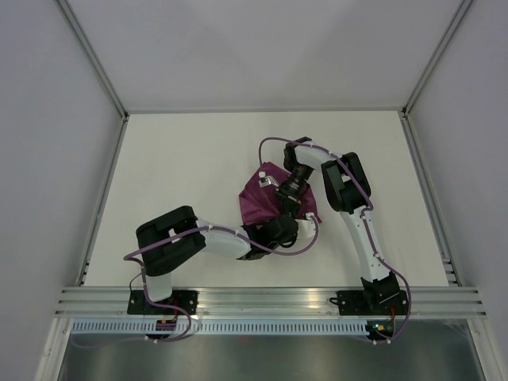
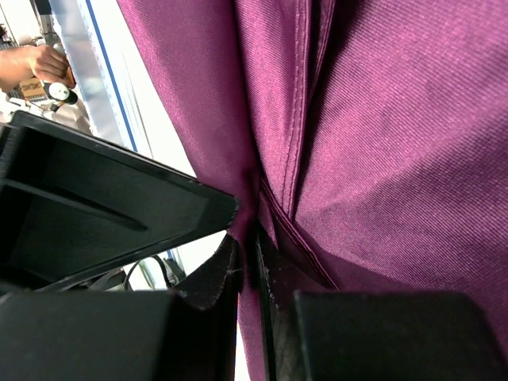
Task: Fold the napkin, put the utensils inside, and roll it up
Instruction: Roll the napkin at the center of the board.
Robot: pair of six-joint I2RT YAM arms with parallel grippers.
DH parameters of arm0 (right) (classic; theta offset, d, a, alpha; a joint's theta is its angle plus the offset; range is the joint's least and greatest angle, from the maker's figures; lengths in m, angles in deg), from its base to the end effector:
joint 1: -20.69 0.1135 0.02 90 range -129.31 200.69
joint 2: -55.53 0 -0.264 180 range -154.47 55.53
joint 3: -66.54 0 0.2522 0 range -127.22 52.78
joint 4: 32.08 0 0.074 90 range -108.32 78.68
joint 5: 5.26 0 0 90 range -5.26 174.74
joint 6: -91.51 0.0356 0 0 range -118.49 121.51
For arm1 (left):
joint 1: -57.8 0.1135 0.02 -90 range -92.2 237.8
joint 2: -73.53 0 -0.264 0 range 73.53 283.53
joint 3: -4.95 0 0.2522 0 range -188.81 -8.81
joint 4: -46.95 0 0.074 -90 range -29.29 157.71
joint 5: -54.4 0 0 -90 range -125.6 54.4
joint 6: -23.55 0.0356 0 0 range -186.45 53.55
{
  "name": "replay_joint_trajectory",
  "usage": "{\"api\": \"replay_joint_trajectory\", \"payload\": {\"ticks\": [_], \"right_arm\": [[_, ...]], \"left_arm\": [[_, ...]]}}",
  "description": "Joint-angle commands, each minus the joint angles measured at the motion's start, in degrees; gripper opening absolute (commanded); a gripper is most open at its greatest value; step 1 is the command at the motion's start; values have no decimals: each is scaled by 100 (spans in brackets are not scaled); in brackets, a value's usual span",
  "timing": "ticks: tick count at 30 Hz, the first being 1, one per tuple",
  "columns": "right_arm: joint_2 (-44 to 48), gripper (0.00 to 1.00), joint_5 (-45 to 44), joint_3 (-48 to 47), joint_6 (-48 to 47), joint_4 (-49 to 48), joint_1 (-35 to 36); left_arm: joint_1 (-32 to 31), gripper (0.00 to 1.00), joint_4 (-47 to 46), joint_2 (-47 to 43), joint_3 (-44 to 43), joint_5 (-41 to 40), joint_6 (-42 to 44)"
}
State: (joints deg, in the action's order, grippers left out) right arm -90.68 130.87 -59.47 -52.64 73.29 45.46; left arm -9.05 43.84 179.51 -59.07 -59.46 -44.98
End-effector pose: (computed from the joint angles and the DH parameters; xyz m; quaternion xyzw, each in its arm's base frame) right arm 0.3694 0.1987 0.0930 0.4644 -0.7525 -0.4321 0.1772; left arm 0.1560 -0.3283 0.1318 0.5508 0.6953 0.0091 0.4616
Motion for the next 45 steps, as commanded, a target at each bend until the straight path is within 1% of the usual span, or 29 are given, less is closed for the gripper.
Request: {"api": "replay_joint_trajectory", "payload": {"ticks": [1, 4, 7, 10, 11, 13, 14, 15, 16, 17, 18, 20, 23, 26, 28, 29, 30, 32, 33, 35, 36, 37, 38, 39, 40, 41, 42, 43, 45], "right_arm": [[-443, 16, -842, -96, -377, -812, -8], [-443, 16, -834, -96, -386, -812, -8], [-426, 19, -834, -96, -386, -820, -8], [-373, 27, -807, -96, -394, -821, -8], [-321, 32, -799, -96, -395, -829, 1], [-242, 37, -763, -96, -403, -829, 1], [-198, 43, -720, -70, -403, -838, -8], [-84, 46, -685, -78, -403, -838, 1], [-22, 49, -641, -52, -403, -847, -16], [57, 55, -605, -43, -368, -873, -17], [214, 56, -535, -34, -351, -899, -25], [469, 60, -447, -25, -246, -961, -34], [856, 62, -219, 18, -9, -1215, -113], [1303, 63, 150, 150, 281, -1505, -323], [1551, 63, 423, 307, 562, -1830, -542], [1848, 63, 528, 413, 746, -2031, -640], [2007, 64, 598, 518, 939, -2434, -728], [2515, 64, 626, 940, 1265, -2936, -983], [2693, 65, 634, 1307, 1571, -3556, -1157], [3244, 65, 608, 1695, 1802, -4114, -1334], [3440, 65, 590, 1915, 1959, -4743, -1413], [3650, 65, 529, 2413, 2205, -5071, -1579], [4044, 65, 450, 2670, 2285, -5649, -1668], [4248, 65, 354, 2916, 2295, -5881, -1773], [4450, 65, 275, 3415, 2234, -6066, -1800], [4852, 65, 108, 3672, 1981, -6355, -1809], [5057, 66, 55, 4162, 1831, -6471, -1810], [5241, 67, 11, 4393, 1681, -6576, -1801], [5725, 67, -77, 4981, 1137, -6744, -1783]], "left_arm": [[172, 40, 763, 371, -19, 724, -319], [269, 32, 939, 406, -54, 1075, -398], [383, 25, 1176, 433, -98, 1497, -469], [462, 18, 1299, 442, -98, 1831, -513], [497, 17, 1308, 450, -98, 1945, -547], [550, 14, 1387, 459, -124, 2156, -565], [568, 13, 1414, 485, -133, 2288, -609], [620, 10, 1449, 486, -142, 2359, -627], [647, 9, 1510, 512, -177, 2438, -653], [673, 9, 1528, 529, -186, 2647, -662], [708, 7, 1545, 530, -195, 2719, -679], [752, 6, 1581, 556, -212, 2894, -706], [866, 2, 1616, 565, -221, 3149, -732], [963, 2, 1633, 565, -239, 3430, -794], [1025, 2, 1642, 591, -256, 3572, -855], [1086, 2, 1651, 609, -265, 3729, -882], [1121, 2, 1651, 609, -291, 3826, -899], [1261, 2, 1651, 635, -326, 4125, -1005], [1323, 2, 1834, 644, -370, 4239, -1083], [1498, 2, 1879, 670, -388, 4626, -1171], [1552, 2, 1897, 679, -414, 4766, -1198], [1604, 2, 1915, 731, -441, 5089, -1268], [1701, 2, 1941, 767, -467, 5258, -1295], [1745, 2, 2019, 828, -554, 5399, -1312], [1789, 2, 2064, 924, -607, 5661, -1356], [1876, 2, 2099, 995, -721, 5821, -1383], [1921, 2, 2186, 1056, -757, 5961, -1435], [1965, 2, 2213, 1109, -801, 6241, -1453], [2114, 2, 2310, 1285, -933, 6498, -1549]]}}
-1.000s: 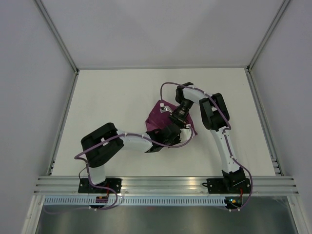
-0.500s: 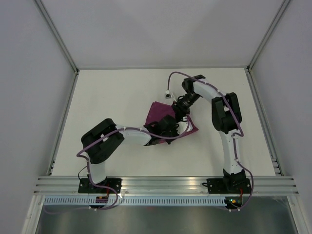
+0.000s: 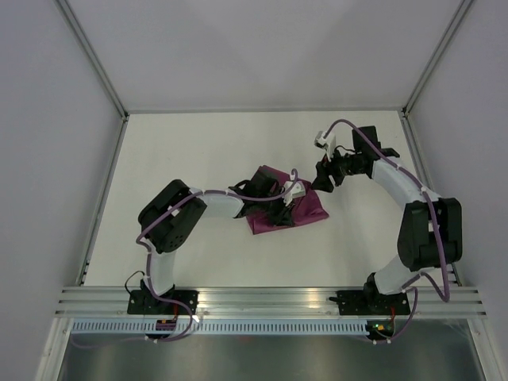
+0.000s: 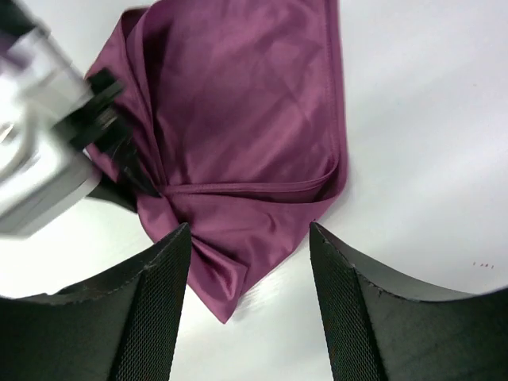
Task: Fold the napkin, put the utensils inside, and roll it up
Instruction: Roll the napkin at the center of the board.
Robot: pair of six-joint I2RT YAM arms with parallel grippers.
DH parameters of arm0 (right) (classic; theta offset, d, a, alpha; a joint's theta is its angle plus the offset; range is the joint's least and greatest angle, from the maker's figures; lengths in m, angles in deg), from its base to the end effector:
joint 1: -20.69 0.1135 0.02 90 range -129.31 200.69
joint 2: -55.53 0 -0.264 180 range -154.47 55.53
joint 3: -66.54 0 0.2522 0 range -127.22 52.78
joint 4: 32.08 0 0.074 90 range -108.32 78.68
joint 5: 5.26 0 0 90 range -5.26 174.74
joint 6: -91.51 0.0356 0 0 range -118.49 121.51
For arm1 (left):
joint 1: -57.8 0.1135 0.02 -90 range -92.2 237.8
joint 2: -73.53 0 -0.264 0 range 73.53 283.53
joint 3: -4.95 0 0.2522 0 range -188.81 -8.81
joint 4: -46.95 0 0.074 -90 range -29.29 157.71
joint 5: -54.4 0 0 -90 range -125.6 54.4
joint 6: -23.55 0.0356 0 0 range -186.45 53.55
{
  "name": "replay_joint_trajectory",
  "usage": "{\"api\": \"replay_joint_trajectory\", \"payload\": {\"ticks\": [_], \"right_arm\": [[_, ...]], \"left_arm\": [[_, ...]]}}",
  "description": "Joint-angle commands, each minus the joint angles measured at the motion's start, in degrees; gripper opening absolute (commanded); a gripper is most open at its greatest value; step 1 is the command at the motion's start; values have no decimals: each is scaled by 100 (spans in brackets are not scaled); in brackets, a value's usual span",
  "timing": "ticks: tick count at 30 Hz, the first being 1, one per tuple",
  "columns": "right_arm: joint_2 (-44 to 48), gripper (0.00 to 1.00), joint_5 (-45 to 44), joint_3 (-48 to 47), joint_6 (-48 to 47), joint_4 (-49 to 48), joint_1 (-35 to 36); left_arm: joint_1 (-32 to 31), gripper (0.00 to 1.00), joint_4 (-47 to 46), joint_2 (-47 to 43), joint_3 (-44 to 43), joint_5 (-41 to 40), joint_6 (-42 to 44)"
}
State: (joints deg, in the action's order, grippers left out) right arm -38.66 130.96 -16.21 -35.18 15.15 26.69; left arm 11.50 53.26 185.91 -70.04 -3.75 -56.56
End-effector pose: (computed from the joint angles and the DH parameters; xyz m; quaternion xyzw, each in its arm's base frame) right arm 0.3332 0.0609 0.2425 -0.4210 0.7863 0.2987 0.3395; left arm 0.2602 -0.2995 0.1325 0.5116 0.7292 -0.3578 0.2803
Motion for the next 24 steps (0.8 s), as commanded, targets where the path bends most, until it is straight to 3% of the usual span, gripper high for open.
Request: {"api": "replay_joint_trajectory", "payload": {"ticks": [1, 5, 11, 24], "right_arm": [[794, 68, -139, 859, -742, -1009, 120], [1499, 70, -420, 1773, -1358, -1377, 419], [2282, 72, -1343, 2864, -1561, -1729, 1639], [2353, 73, -2582, 3787, -1403, -2328, 3398]], "left_arm": [[182, 2, 1403, 697, 138, 1232, -435], [499, 2, 1491, 935, -46, 2051, -672], [684, 2, 1825, 1374, -363, 2650, -778], [816, 2, 1957, 1788, -600, 3072, -928]]}}
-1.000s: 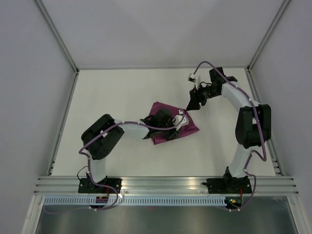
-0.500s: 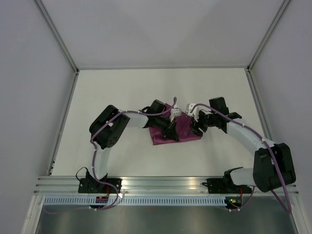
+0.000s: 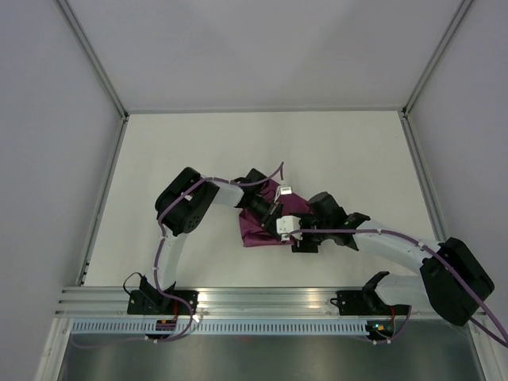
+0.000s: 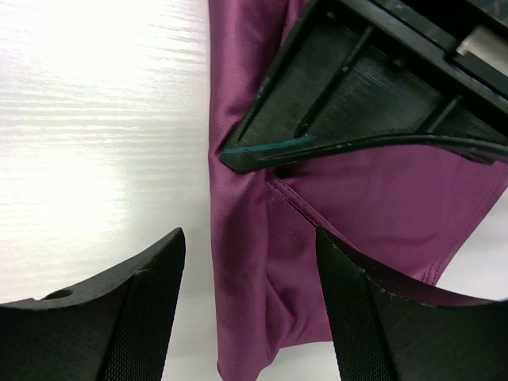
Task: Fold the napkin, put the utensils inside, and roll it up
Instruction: Roll the napkin at the center of the board.
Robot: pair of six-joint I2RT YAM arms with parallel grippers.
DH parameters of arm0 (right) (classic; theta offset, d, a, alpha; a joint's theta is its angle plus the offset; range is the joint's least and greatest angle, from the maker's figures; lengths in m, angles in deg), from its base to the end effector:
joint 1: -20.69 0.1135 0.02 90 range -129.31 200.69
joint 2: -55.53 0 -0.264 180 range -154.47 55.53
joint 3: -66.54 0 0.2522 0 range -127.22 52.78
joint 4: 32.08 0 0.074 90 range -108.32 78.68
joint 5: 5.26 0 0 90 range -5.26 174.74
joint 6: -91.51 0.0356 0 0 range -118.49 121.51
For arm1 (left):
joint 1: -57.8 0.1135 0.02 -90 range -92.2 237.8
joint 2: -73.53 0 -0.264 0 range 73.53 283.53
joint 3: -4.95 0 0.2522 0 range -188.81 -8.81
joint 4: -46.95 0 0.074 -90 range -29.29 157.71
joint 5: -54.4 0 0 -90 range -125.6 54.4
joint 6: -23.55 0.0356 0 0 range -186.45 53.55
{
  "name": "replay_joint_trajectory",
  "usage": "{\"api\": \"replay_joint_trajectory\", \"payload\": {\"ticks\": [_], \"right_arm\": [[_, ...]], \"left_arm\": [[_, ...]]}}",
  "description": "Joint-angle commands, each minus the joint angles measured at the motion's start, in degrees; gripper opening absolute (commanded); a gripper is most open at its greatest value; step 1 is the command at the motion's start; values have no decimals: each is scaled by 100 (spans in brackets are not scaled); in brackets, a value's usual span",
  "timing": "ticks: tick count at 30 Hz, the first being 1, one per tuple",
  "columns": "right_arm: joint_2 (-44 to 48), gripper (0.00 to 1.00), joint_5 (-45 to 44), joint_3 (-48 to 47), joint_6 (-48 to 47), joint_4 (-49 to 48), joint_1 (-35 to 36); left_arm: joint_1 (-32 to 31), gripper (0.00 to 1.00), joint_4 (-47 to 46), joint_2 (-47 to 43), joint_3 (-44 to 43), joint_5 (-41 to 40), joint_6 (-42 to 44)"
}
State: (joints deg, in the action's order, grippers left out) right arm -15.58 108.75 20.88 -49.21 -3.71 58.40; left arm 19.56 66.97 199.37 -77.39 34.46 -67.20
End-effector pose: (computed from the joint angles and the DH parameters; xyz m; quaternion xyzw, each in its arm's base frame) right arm 0.1692 0.1492 0.1689 -0.6947 0.6214 0.1620 0.3242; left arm 0.2903 -0.2713 0.0768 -0.3806 -0.7126 0.5893 0.0097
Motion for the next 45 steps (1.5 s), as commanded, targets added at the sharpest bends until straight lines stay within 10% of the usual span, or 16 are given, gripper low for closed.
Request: {"api": "replay_joint_trajectory", "payload": {"ticks": [1, 9, 21, 28, 45], "right_arm": [[1, 73, -405, 87, 9, -468, 289], [-429, 66, -810, 193, 106, -767, 781], [-992, 17, -1126, -192, 369, -372, 808], [-1449, 13, -1355, -474, 1002, 260, 711], [-3935, 11, 824, -3532, -175, 3986, -765]], "left_arm": [[27, 2, 621, 459, 117, -748, 137], [53, 2, 780, 520, 46, -713, 216], [132, 13, 991, 117, -77, -1029, 304], [317, 40, 982, -858, -436, -2320, 137], [783, 49, 122, -3662, 54, -6081, -839]]}}
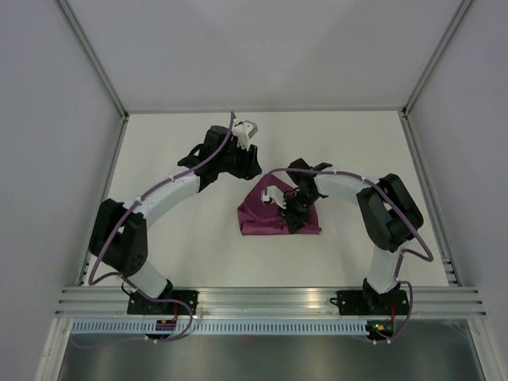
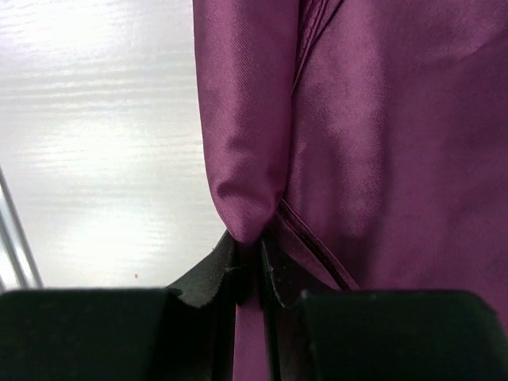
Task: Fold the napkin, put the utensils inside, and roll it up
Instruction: Roll the napkin at the center of the board.
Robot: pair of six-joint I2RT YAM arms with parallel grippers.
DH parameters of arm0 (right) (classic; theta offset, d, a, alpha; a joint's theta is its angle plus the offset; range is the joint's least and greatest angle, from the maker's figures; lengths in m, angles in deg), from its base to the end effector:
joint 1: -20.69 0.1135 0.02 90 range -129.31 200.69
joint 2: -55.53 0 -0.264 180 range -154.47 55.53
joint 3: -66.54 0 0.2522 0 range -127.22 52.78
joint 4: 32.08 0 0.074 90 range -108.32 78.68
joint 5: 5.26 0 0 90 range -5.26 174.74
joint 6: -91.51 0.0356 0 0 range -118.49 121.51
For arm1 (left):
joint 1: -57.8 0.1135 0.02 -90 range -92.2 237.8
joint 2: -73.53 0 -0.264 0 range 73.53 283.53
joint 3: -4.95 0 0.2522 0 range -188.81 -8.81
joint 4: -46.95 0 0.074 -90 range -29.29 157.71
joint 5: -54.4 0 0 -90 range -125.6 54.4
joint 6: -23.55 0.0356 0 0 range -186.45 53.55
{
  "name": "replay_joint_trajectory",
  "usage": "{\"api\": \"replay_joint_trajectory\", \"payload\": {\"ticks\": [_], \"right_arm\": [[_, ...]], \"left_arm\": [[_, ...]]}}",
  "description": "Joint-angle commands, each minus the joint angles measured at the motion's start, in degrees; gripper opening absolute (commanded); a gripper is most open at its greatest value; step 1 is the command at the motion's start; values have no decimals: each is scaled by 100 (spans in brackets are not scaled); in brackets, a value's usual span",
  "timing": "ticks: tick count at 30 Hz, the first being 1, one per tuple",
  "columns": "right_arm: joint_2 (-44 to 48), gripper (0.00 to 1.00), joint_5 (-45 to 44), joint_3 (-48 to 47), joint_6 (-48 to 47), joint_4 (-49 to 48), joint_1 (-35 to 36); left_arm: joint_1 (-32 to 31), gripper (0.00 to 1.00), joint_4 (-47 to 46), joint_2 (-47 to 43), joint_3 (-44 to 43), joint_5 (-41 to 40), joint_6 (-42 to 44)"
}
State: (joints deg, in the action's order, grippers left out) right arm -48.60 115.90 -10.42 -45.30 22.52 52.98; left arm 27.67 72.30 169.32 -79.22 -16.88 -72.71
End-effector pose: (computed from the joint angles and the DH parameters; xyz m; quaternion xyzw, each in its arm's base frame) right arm 0.2639 0.1885 0.1510 -0.6266 0.7286 0.2570 0.1024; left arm 0.3227 -0.2005 0.2606 0.2536 0.8488 -0.2758 0.3730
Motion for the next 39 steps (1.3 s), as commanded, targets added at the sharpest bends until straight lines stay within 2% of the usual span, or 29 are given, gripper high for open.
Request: {"api": "replay_joint_trajectory", "payload": {"ticks": [1, 8, 11, 14, 15, 18, 24, 29, 39], "right_arm": [[-799, 11, 162, -578, -697, 1687, -267], [-2293, 11, 531, -2106, -996, 2788, -522], [-2715, 11, 584, -2537, -1041, 3061, -575], [-3023, 12, 549, -2889, -980, 3193, -601], [-3103, 11, 549, -2978, -971, 3254, -610], [-3341, 12, 549, -3286, -945, 3378, -654], [-3745, 13, 584, -3717, -751, 3545, -733], [-3965, 13, 620, -3945, -663, 3641, -777], [-4141, 13, 690, -4174, -628, 3817, -821]], "left_arm": [[-28, 49, -491, -997, 447, -993, -270], [-107, 49, -1290, -2518, 1643, -1476, -77], [-422, 50, -1528, -2915, 2066, -1634, 247], [-1125, 51, -1529, -2987, 2277, -2081, 835], [-1579, 51, -1529, -2944, 2356, -2466, 976], [-2354, 52, -1529, -2716, 2444, -3056, 1425], [-3199, 55, -1529, -1820, 2401, -3409, 1795], [-3605, 56, -1625, -670, 2137, -3603, 2137], [-3693, 59, -2398, 167, 2014, -3621, 2612]]}}
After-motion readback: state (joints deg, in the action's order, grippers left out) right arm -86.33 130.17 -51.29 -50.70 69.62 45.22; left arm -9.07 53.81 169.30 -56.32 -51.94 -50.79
